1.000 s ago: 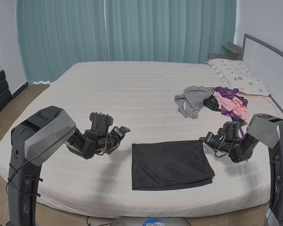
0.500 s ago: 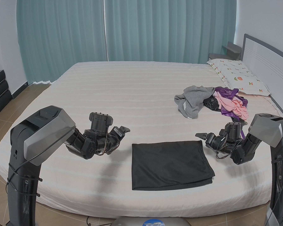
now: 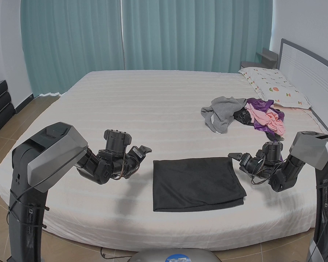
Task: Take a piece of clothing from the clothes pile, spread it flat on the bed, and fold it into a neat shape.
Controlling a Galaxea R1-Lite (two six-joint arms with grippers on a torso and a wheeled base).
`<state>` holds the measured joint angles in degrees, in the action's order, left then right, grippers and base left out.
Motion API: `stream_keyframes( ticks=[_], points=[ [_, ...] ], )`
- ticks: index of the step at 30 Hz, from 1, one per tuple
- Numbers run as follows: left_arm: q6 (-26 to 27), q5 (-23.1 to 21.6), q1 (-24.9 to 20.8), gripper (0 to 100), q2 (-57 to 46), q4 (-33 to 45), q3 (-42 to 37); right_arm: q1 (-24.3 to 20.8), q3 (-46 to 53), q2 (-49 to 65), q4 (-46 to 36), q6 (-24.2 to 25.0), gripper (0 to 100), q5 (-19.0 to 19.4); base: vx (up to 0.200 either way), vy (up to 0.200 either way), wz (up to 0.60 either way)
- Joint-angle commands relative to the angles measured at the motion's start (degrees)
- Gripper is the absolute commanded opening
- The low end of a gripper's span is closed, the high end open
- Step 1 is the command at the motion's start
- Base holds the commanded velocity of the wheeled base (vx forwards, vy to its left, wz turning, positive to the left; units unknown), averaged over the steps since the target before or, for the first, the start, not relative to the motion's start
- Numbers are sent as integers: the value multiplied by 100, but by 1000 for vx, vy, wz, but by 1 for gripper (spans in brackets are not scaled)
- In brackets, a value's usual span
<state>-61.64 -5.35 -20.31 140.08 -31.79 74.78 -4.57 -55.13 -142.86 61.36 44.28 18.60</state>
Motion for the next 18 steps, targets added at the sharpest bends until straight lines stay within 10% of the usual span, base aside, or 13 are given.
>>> stream_keyframes(
  ticks=[1, 12, 18],
  points=[
    [-6, -1, 1, 100, 2, -2, 2, 0, -7, -5, -1, 2, 100, 3, 0, -200, 0],
    [2, 8, 1, 100, -42, 6, -60, 9, 2, -14, -1, 2, 100, -6, 0, -200, 0],
    [2, -10, 45, 100, -271, 6, -236, 9, 2, -14, -1, 2, 100, -6, 0, 0, 0]
  ],
)
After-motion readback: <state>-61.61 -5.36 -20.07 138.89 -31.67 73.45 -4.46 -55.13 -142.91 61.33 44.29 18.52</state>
